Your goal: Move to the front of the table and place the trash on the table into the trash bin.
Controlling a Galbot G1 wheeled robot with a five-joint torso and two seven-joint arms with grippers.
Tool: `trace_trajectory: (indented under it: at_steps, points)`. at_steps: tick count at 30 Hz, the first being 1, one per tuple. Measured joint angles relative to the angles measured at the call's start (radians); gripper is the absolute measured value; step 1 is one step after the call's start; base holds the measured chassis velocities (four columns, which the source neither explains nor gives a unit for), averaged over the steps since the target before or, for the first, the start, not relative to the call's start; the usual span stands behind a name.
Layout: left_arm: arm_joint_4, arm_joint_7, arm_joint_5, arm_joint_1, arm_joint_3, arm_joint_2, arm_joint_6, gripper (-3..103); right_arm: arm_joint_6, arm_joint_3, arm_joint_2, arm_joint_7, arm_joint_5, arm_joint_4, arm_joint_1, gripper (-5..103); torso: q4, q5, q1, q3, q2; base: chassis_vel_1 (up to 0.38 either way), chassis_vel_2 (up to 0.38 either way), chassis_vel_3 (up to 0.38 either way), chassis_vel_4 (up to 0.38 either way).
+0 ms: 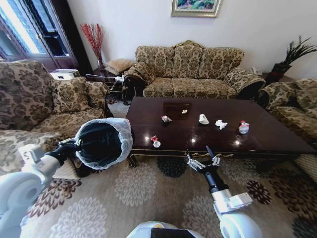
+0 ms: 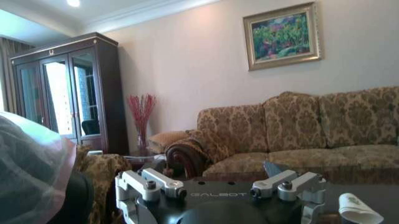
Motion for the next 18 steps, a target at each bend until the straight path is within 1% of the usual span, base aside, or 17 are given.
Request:
trace_trajectory:
  at_steps: [1,3,4,5,7,9,11,14,15,17,18]
  points:
    - [-0.002,0.0,-0.001,0.004,-0.003,0.004,-0.002,0,-0.007,-0.005,-0.001,-0.005,0.017,-0.019,0.01,100,-0.0005,-0.0001,0.0,0.0,0.0,-0.261,0.282,0.254,-0.265]
    - [-0.006,0.001,-0.002,0.008,-0.006,0.007,-0.002,0,-0.019,-0.014,0.0,-0.006,0.039,-0.051,0.026,100,-0.0005,-0.0002,0.001,0.0,0.0,-0.258,0.24,0.254,-0.253]
    - [-0.006,0.001,-0.002,0.008,-0.006,0.007,-0.002,0,-0.019,-0.014,0.0,-0.006,0.039,-0.051,0.026,100,-0.0005,-0.0002,0.001,0.0,0.0,-0.256,0.24,0.254,-0.241]
    - [-0.01,0.001,-0.004,0.011,-0.01,0.012,-0.002,0,-0.036,-0.027,0.001,-0.006,0.046,-0.078,0.034,100,-0.0006,-0.0006,0.001,0.0,0.0,-0.213,0.194,0.226,-0.174]
    - [-0.016,0.001,-0.01,0.015,-0.023,0.02,-0.002,0,-0.059,-0.058,-0.003,-0.007,0.047,-0.118,0.042,100,-0.0002,0.0001,0.002,0.001,-0.001,-0.167,0.169,0.167,-0.127]
    - [-0.017,0.001,-0.015,0.015,-0.028,0.022,-0.002,0,-0.062,-0.07,-0.006,-0.008,0.047,-0.134,0.044,100,-0.0001,0.0001,0.002,0.001,-0.001,-0.121,0.169,0.069,-0.08]
    - [-0.024,0.0,-0.038,0.019,-0.055,0.028,-0.002,0,-0.063,-0.113,-0.02,-0.051,0.045,-0.193,0.045,100,-0.0008,0.0,0.001,0.001,-0.001,-0.037,0.027,0.015,-0.015]
    - [-0.029,0.001,-0.047,0.033,-0.077,0.034,-0.002,0,-0.041,-0.144,-0.04,-0.101,0.015,-0.245,0.053,100,-0.0002,0.0002,-0.001,0.0,0.0,0.0,0.0,0.0,0.0]
    - [-0.029,0.001,-0.047,0.033,-0.077,0.034,-0.002,0,-0.041,-0.144,-0.04,-0.101,0.015,-0.245,0.053,100,-0.0002,0.0002,-0.001,0.0,0.0,0.0,0.0,0.0,0.0]
    - [-0.032,0.001,-0.048,0.039,-0.081,0.034,-0.002,0,-0.026,-0.175,-0.048,-0.119,-0.022,-0.285,0.1,100,0.0002,-0.0007,-0.001,-0.001,0.0,0.039,-0.018,-0.02,0.011]
    - [-0.035,0.001,-0.048,0.04,-0.081,0.032,-0.002,0,-0.024,-0.197,-0.048,-0.117,-0.039,-0.305,0.135,100,0.0002,-0.0005,-0.001,-0.001,0.0,0.078,-0.036,-0.051,0.056]
